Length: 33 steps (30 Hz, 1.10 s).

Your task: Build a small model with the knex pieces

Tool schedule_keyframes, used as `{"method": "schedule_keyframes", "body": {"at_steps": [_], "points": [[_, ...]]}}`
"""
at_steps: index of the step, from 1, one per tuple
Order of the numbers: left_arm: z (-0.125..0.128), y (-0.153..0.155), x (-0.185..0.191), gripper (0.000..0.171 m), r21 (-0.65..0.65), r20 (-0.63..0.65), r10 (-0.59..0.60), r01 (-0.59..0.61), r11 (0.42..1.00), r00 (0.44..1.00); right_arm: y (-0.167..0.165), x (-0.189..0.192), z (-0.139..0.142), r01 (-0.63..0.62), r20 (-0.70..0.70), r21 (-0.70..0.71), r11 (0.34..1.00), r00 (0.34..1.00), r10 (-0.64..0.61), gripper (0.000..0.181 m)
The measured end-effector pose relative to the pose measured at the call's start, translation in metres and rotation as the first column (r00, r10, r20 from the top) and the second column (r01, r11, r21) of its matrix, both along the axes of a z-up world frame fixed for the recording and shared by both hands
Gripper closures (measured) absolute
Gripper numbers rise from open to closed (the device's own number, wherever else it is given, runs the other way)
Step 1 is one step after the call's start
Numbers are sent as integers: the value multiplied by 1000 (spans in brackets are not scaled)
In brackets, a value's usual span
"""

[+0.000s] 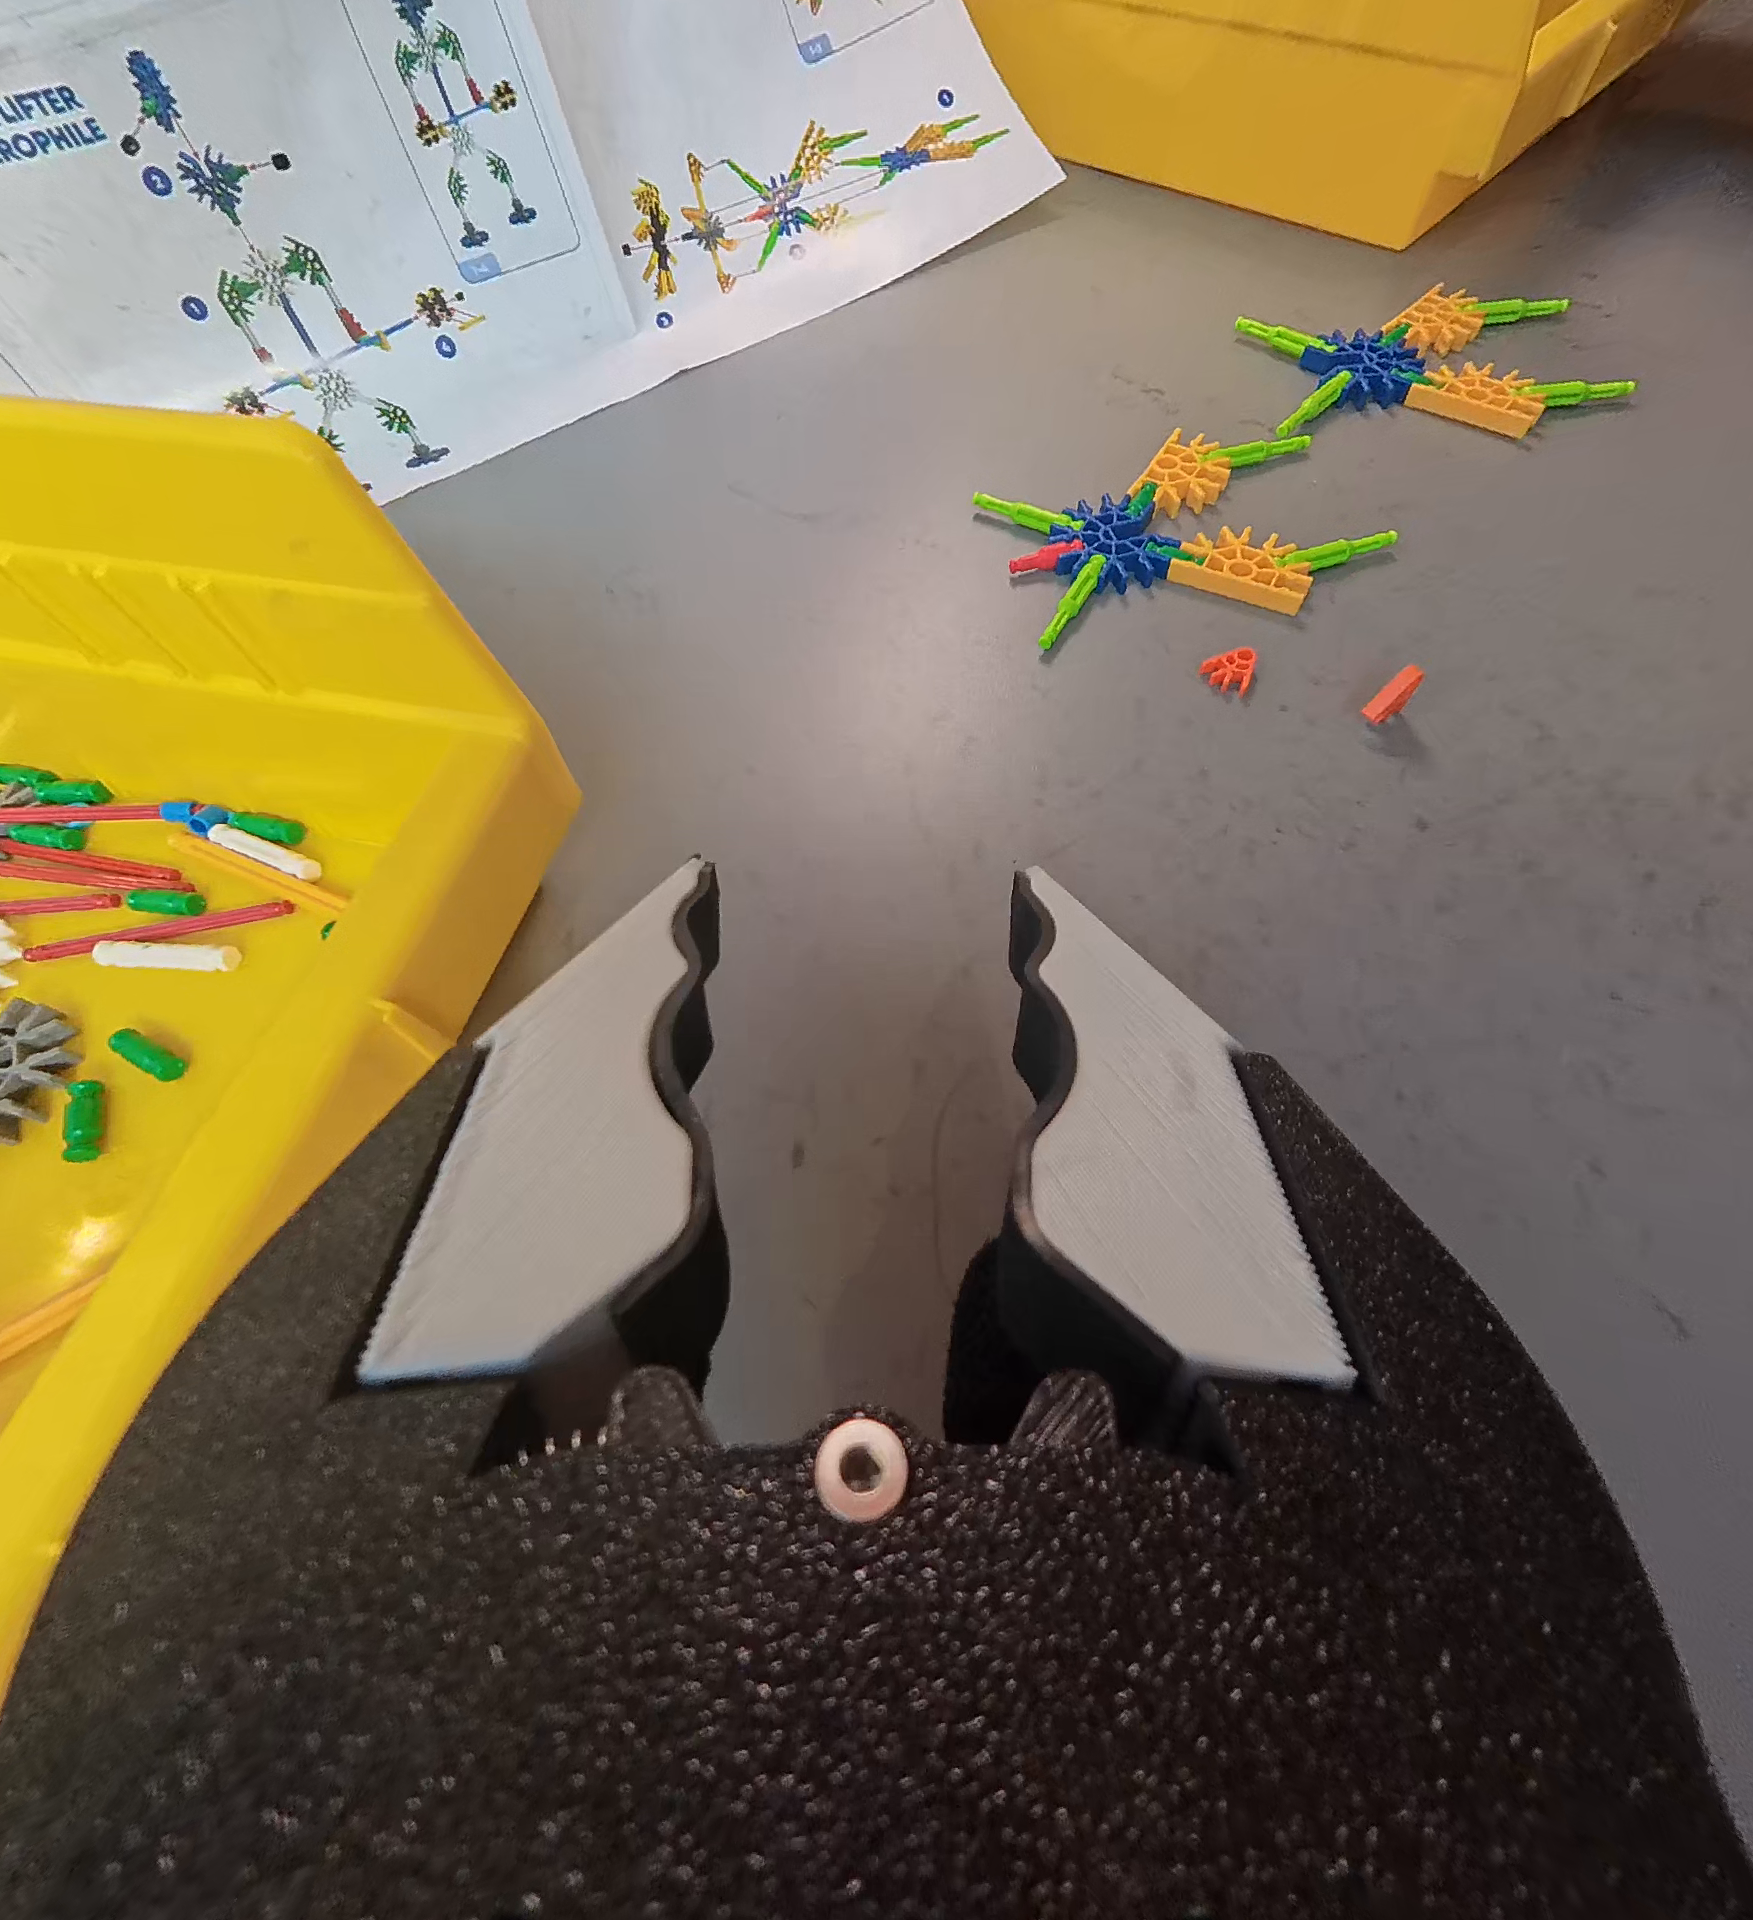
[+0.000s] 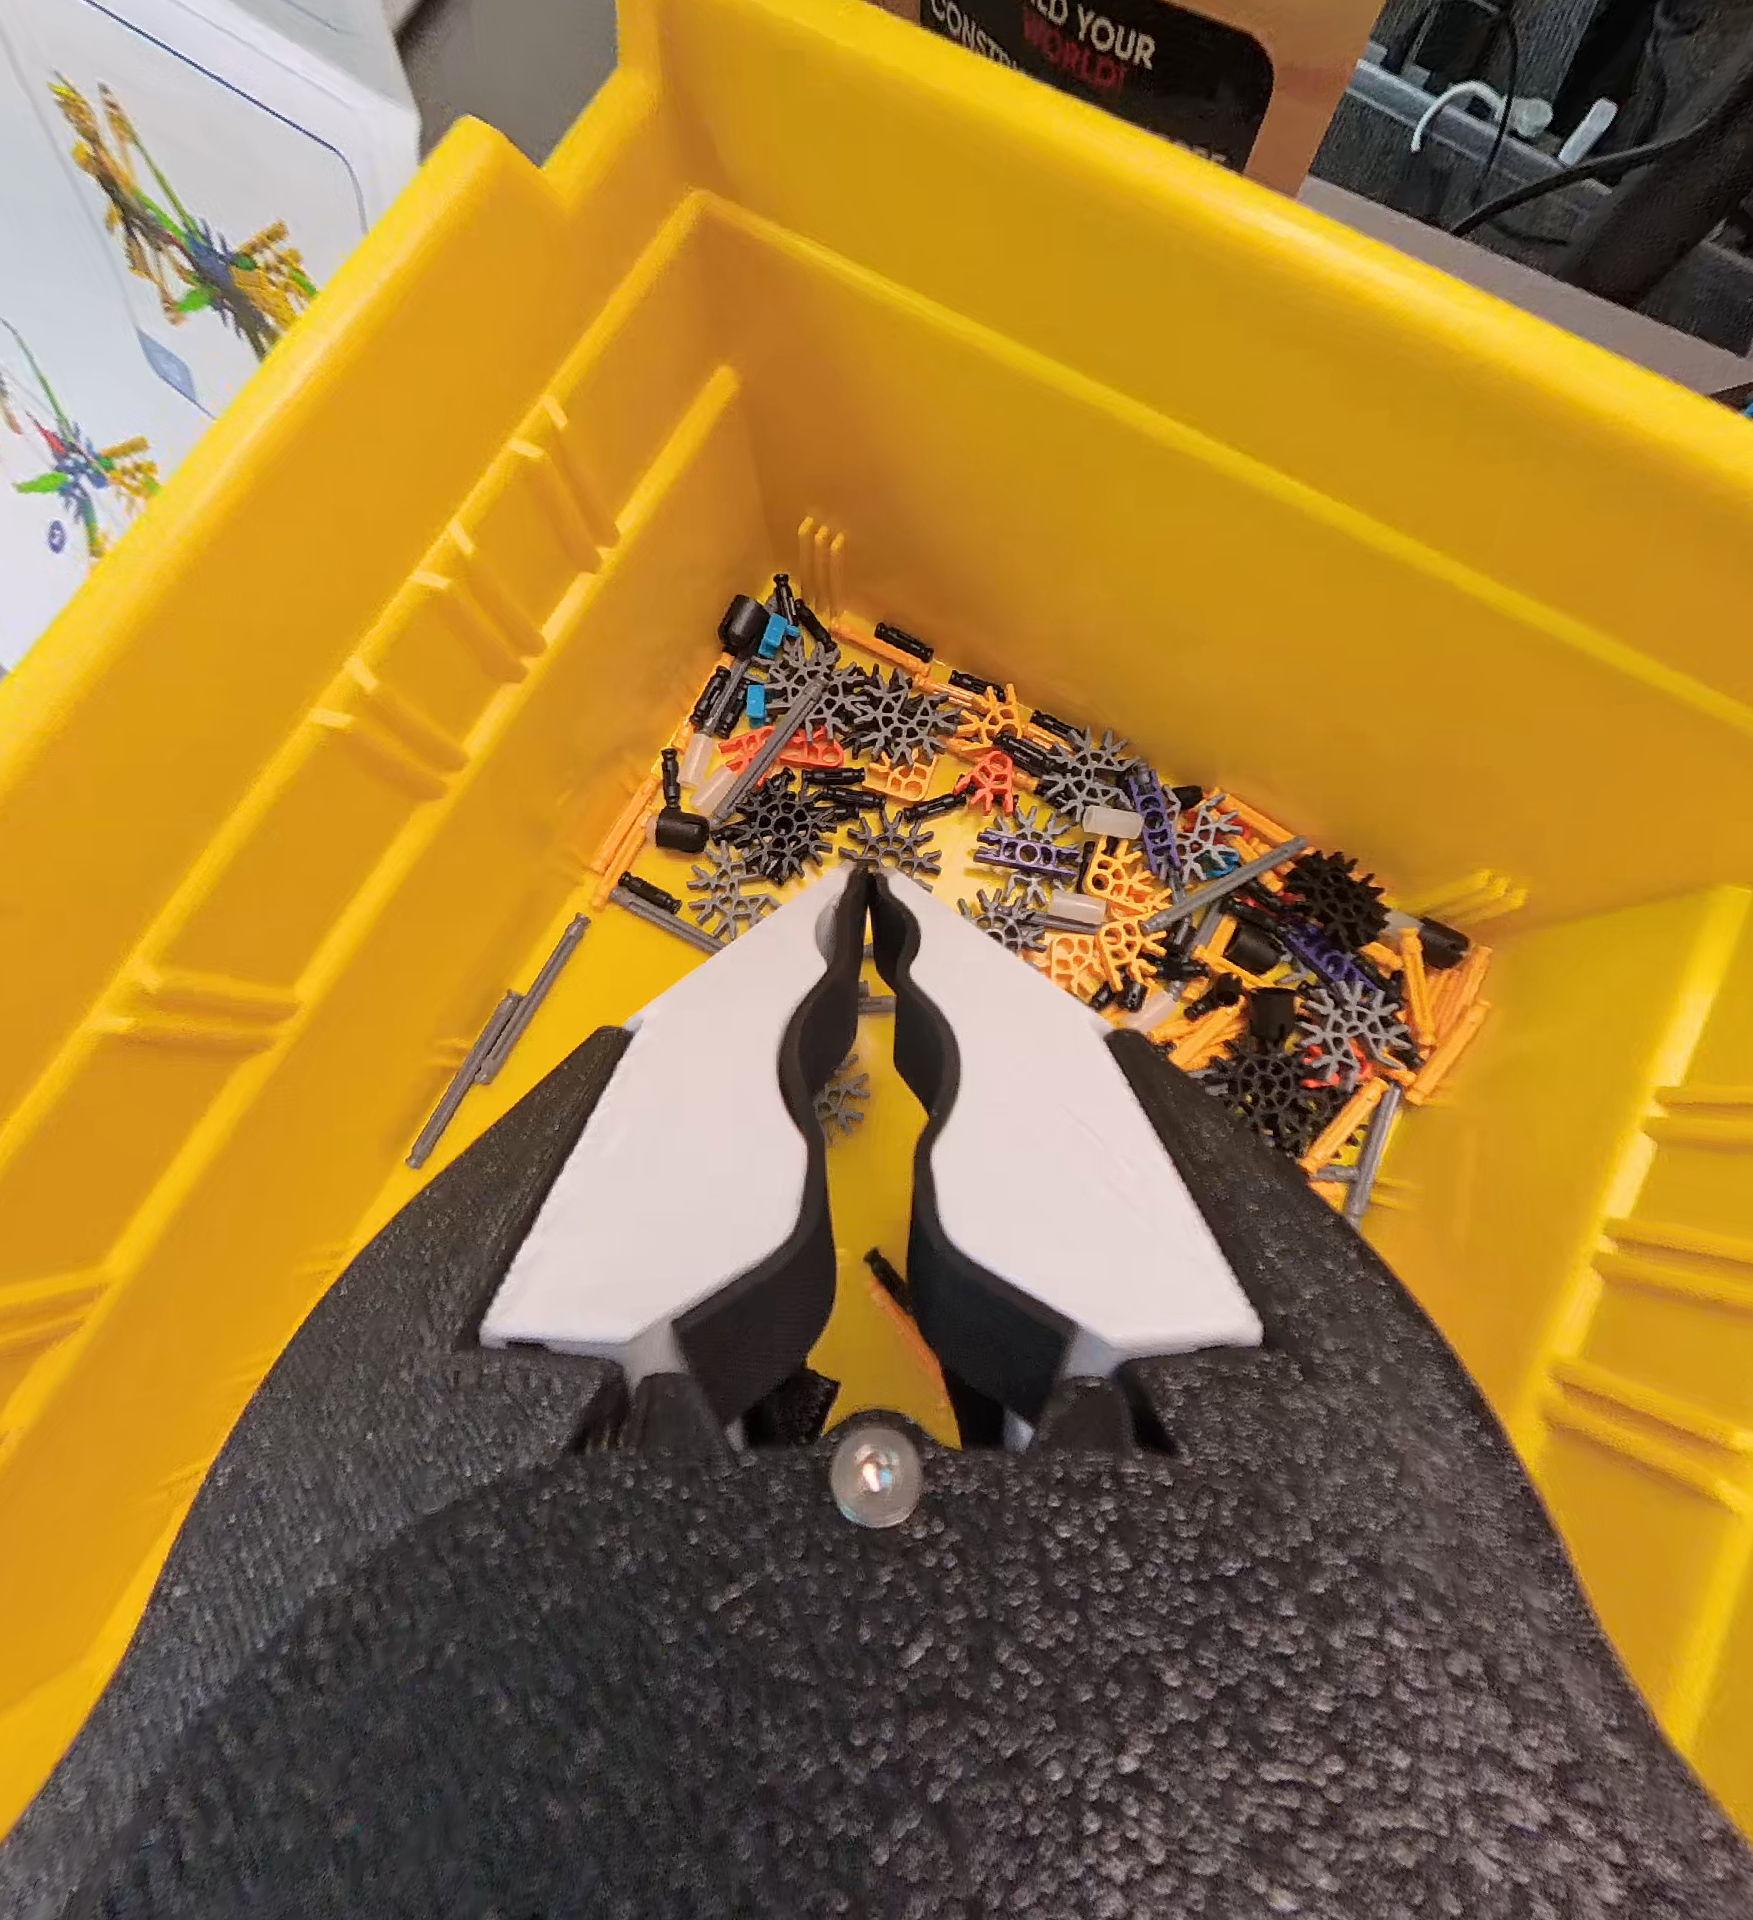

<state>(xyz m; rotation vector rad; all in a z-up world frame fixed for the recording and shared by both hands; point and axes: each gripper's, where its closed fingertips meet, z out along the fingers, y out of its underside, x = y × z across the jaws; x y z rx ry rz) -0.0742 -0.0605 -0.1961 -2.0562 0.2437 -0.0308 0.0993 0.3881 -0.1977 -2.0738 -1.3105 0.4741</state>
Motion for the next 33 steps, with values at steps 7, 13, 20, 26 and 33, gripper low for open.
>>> {"method": "schedule_keyframes", "body": {"at_steps": [7, 13, 20, 26, 33], "points": [[1, 2, 6, 119, -6, 23, -18, 18, 1000, 1000, -25, 13, 45, -43, -120, 93, 995, 991, 54, 181], [-2, 6, 21, 126, -37, 30, -73, 74, 997, 997, -95, 22, 96, -164, -237, 222, 961, 947, 217, 178], [-16, 23, 58, 131, -132, 70, -201, 209, 969, 977, -245, 46, 116, -435, -270, 266, 860, 823, 500, 165], [-31, 50, 96, 131, -223, 60, -307, 312, 923, 950, -309, 69, 35, -555, -70, 127, 822, 821, 566, 159], [-34, 57, 100, 164, -246, 88, -310, 323, 914, 947, -306, 79, -11, -500, -51, 8, 866, 864, 500, 159]]}}
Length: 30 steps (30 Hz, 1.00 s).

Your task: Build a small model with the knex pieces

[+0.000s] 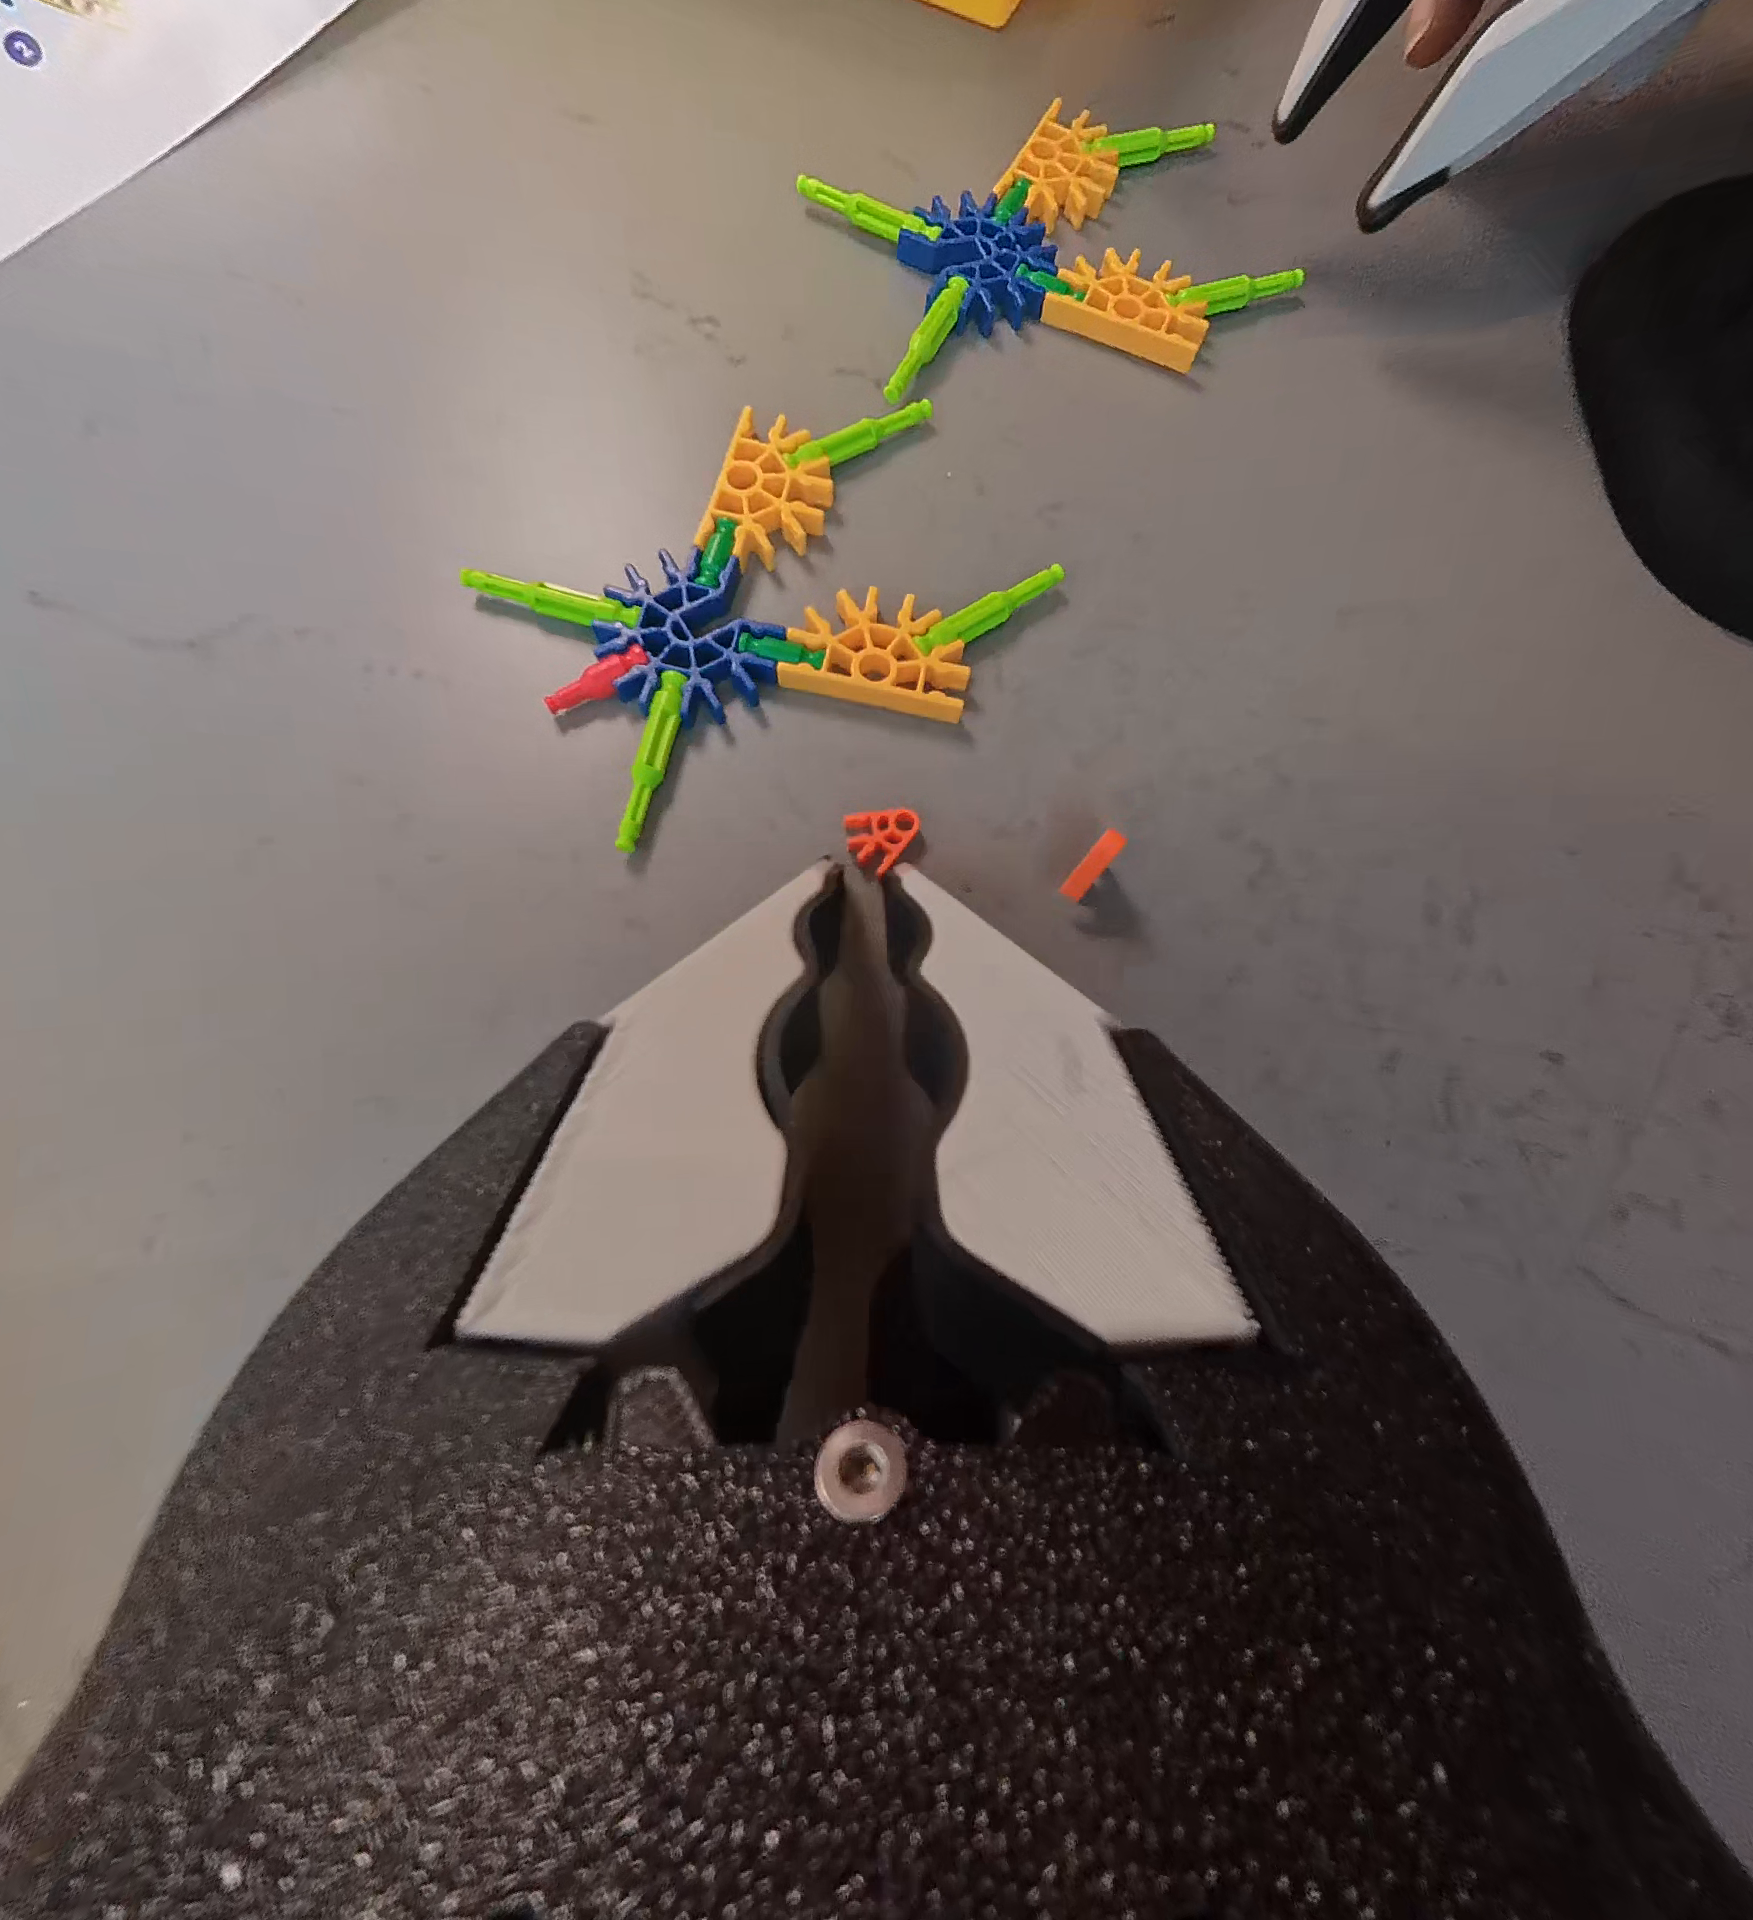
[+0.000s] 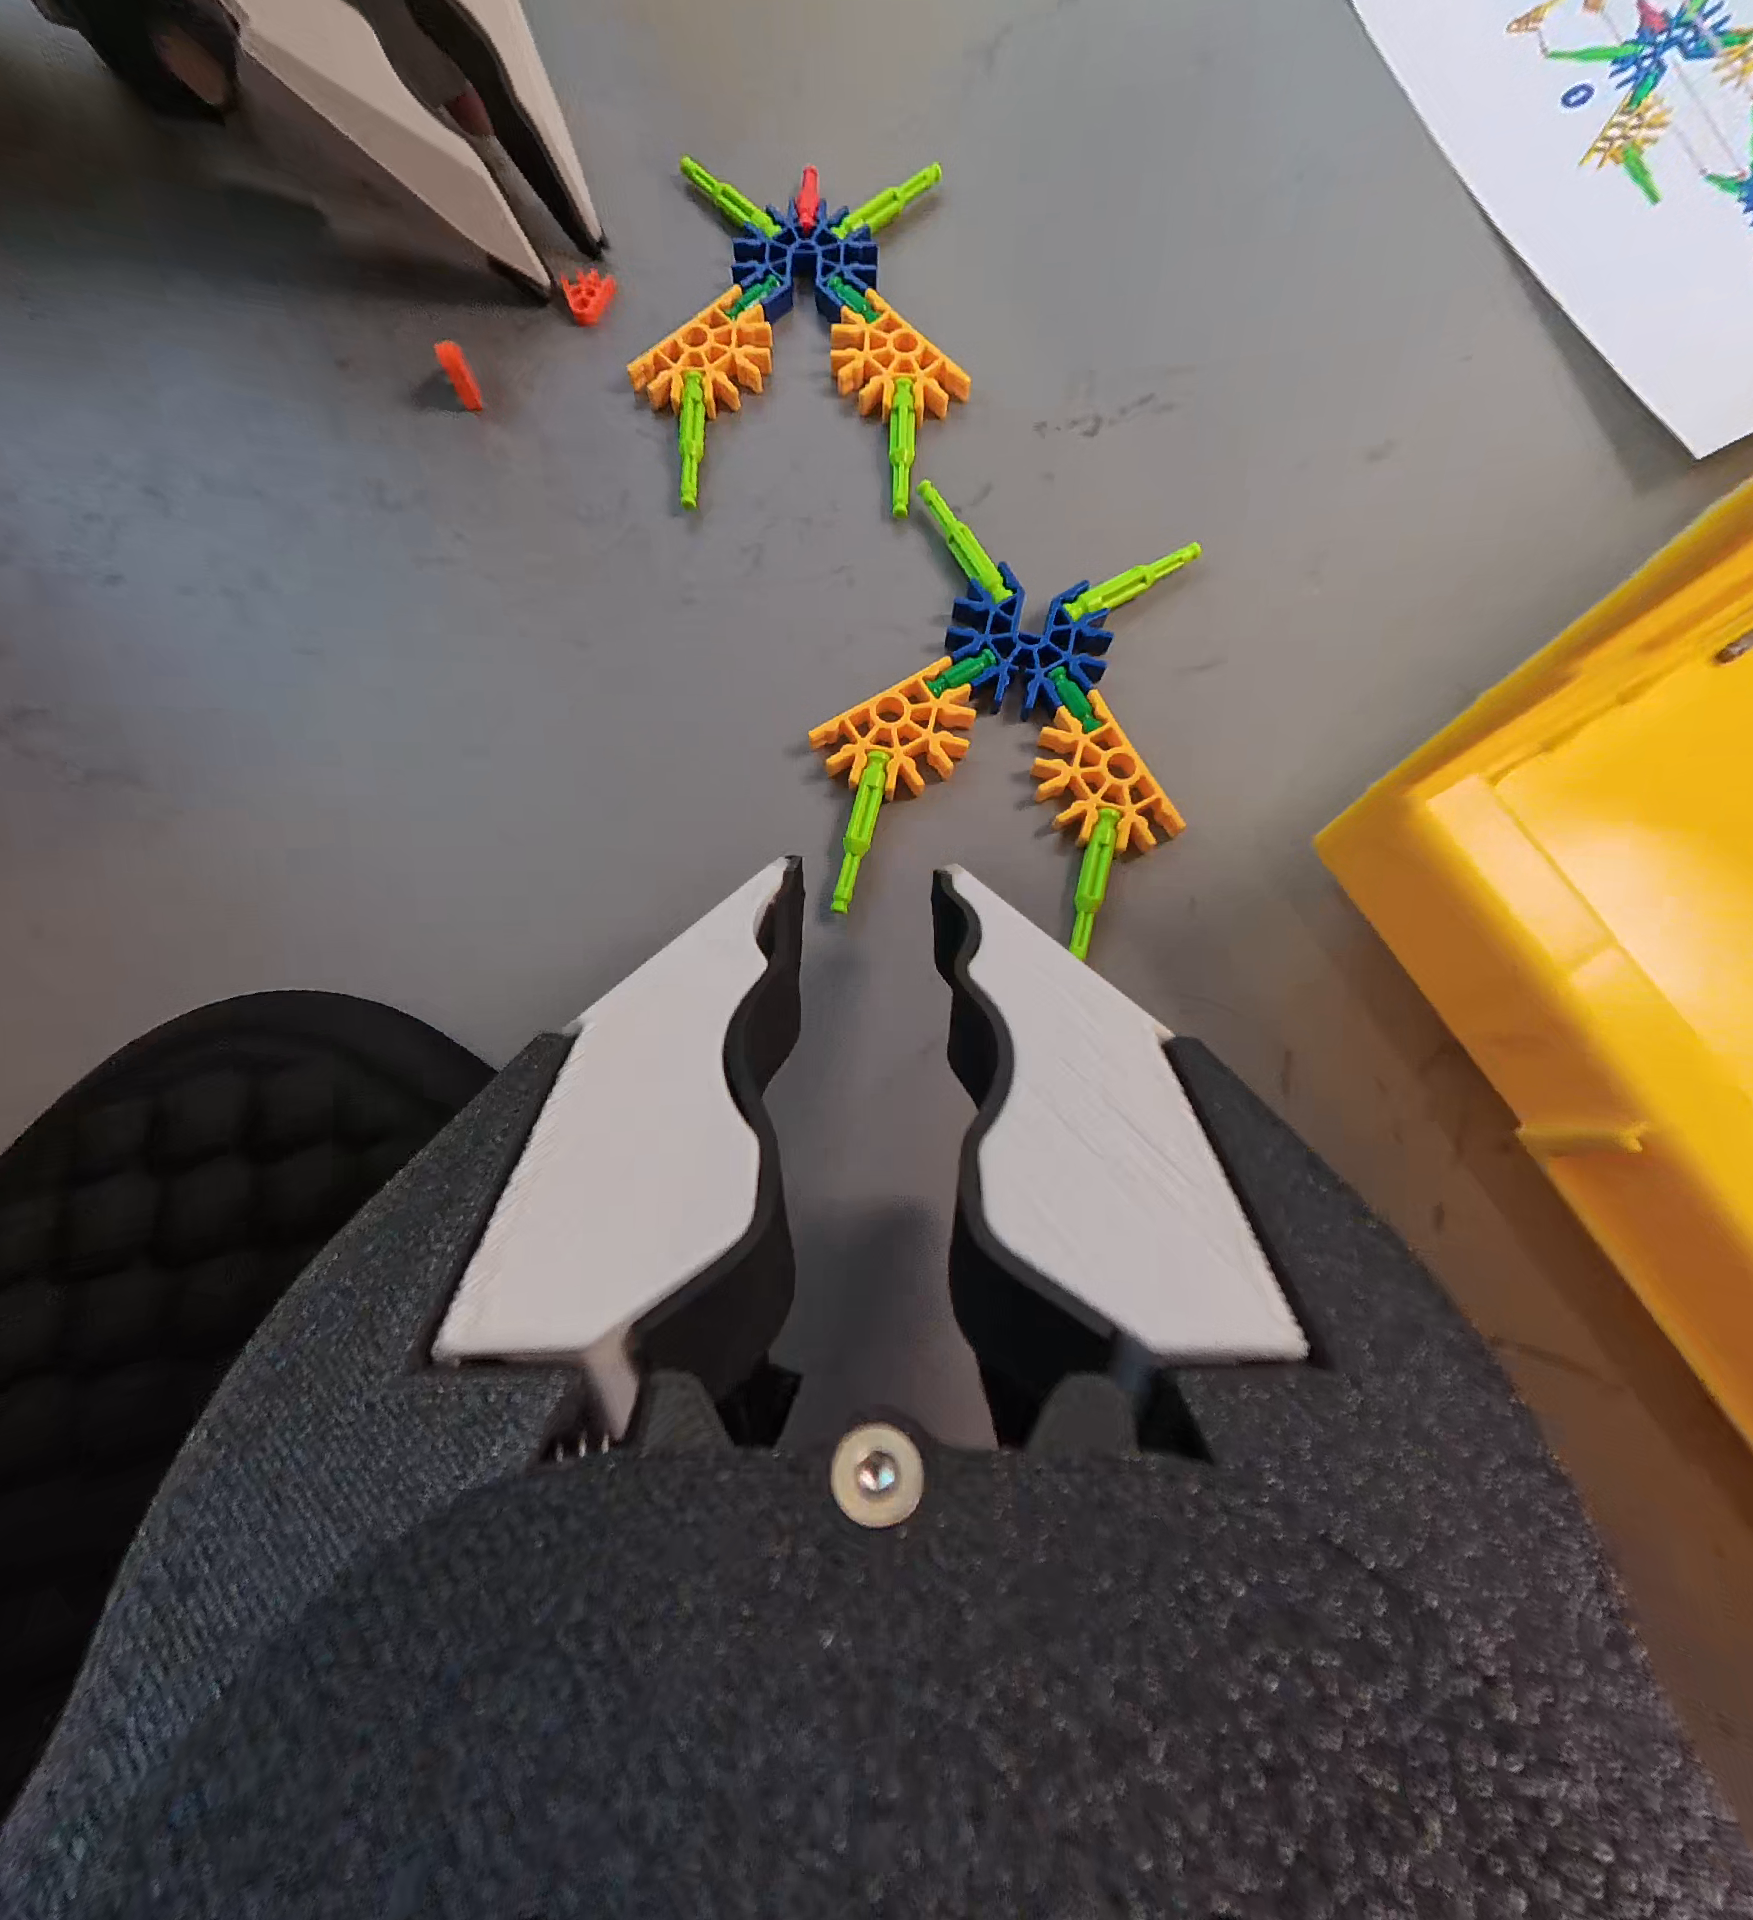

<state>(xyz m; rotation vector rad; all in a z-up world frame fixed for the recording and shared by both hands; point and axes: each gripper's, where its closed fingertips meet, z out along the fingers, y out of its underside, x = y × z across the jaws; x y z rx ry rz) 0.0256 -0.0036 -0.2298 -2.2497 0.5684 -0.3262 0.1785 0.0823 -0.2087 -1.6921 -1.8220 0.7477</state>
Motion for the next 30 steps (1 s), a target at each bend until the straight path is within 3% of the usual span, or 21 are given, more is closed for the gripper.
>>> {"method": "schedule_keyframes", "body": {"at_steps": [1, 4, 8, 11, 12, 14, 17, 20, 24, 27, 30], "points": [[0, -2, 0, 171, -3, 6, -7, 7, 1000, 1000, 1, 0, -4, -4, 20, 4, 1000, 1000, 3, 159], [1, -8, -2, 171, -17, 43, -7, 8, 1000, 999, 1, -3, -14, -28, 68, 35, 999, 997, 26, 161], [11, -6, -14, 171, -16, 121, 42, -41, 999, 992, -4, -6, -21, -81, 104, 43, 996, 992, 77, 179], [5, -5, -8, 133, -44, 87, 3, 0, 999, 996, -1, -12, -17, -76, 69, 67, 995, 995, 71, 180], [4, -4, -3, 130, -43, 80, -13, 17, 999, 997, 1, -16, -11, -66, 33, 58, 996, 997, 64, 180], [2, 3, 1, 136, -18, 43, -17, 18, 1000, 999, 2, -21, 2, -46, -47, 37, 998, 998, 48, 180], [1, 6, 0, 171, -11, -17, -37, 36, 999, 999, 9, -22, 13, -6, -106, 51, 999, 994, 11, 180], [2, 4, 0, 171, -9, 1, -38, 38, 999, 999, 7, -20, 8, 0, -95, 21, 1000, 995, 2, 180], [18, 1, -3, 171, 3, 143, -2, 1, 1000, 990, 3, -15, -14, -13, -19, 28, 1000, 1000, 14, 180], [26, 0, -12, 171, 7, 196, 45, -47, 999, 979, 0, -15, -15, -26, -10, 25, 999, 1000, 26, 178], [34, -2, -16, 150, 14, 263, 80, -86, 996, 962, 1, -16, -9, -16, -40, 13, 1000, 999, 17, 170]]}}
